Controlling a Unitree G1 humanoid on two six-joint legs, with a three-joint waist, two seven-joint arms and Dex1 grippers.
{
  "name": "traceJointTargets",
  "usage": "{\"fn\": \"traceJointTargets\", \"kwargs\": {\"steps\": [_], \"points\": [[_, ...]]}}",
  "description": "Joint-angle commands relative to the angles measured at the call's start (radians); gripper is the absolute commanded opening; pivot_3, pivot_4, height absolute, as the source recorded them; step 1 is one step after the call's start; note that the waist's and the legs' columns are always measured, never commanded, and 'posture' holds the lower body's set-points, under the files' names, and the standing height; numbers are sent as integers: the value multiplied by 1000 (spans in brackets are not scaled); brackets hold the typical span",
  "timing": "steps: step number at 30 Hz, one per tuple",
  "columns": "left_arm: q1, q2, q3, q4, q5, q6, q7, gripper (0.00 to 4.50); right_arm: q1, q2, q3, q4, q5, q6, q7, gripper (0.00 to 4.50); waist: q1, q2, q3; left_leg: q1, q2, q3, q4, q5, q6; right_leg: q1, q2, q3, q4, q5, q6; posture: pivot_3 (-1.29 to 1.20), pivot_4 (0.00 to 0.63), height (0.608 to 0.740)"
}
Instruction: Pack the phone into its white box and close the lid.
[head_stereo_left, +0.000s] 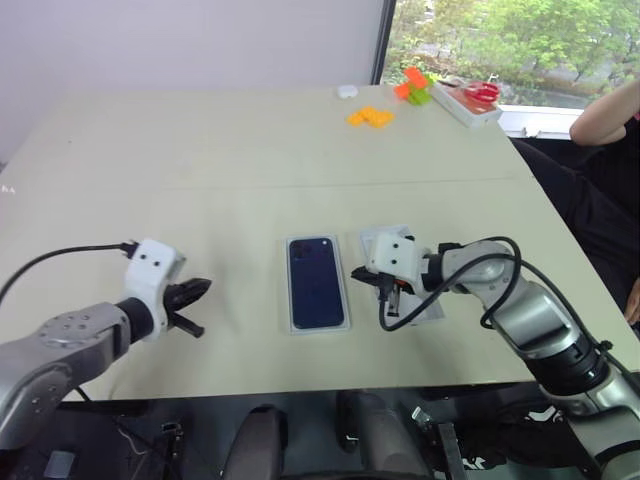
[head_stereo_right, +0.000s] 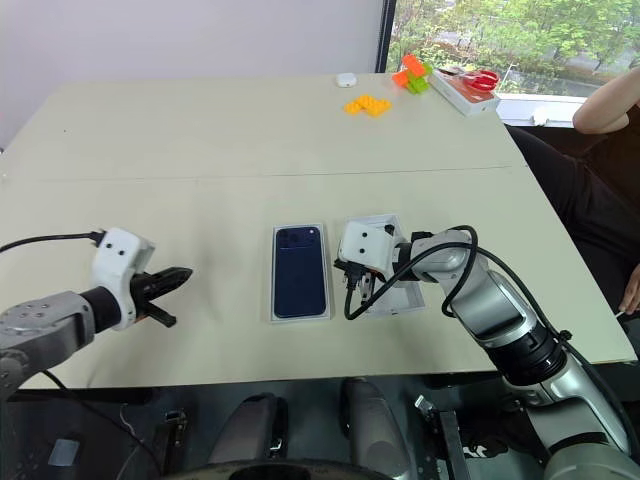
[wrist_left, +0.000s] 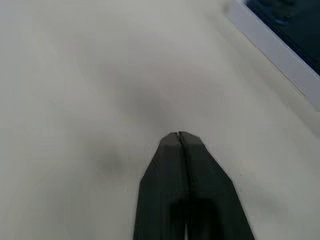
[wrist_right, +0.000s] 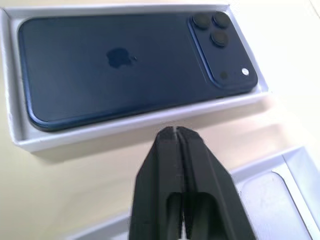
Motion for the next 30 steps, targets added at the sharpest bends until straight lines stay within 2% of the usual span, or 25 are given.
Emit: {"fn": "traceJointTargets", "kwargs": {"steps": [1,5,11,19,26,30], "points": [[-83,-25,-89,-33,85,44,-6,22,-22,2,-1,-18,-31,-1,-25,0,2,0,0,0,0,0,0,0,0,0,0,0,0,0,0,0,150,739],[-114,-54,-128,-37,145,73,-23,22,-24,8,-3,-10,-43,4,-35,0,-6,0,0,0,0,0,0,0,0,0,0,1,0,0,0,0,150,739],[-135,-121,-183,-28,238,75,-53,22,-31,16,-66,-57,13,112,-40,0,-1,0,0,0,0,0,0,0,0,0,1,0,2,0,0,0,150,739],[-157,-181,-223,-39,307,111,-95,22,-12,0,1,-93,-21,165,-57,0,-2,0,0,2,0,0,1,0,0,1,1,0,2,0,0,0,150,739],[-258,-261,-323,-21,376,178,-99,22,-38,71,109,-41,-82,234,-124,0,-3,-1,0,3,0,-1,1,0,1,3,1,0,2,0,0,0,150,739],[-288,-296,-353,-10,414,203,-101,22,-48,93,124,-40,-87,260,-135,0,-3,-1,0,3,0,-1,1,0,1,3,1,1,3,1,1,0,150,739]]}}
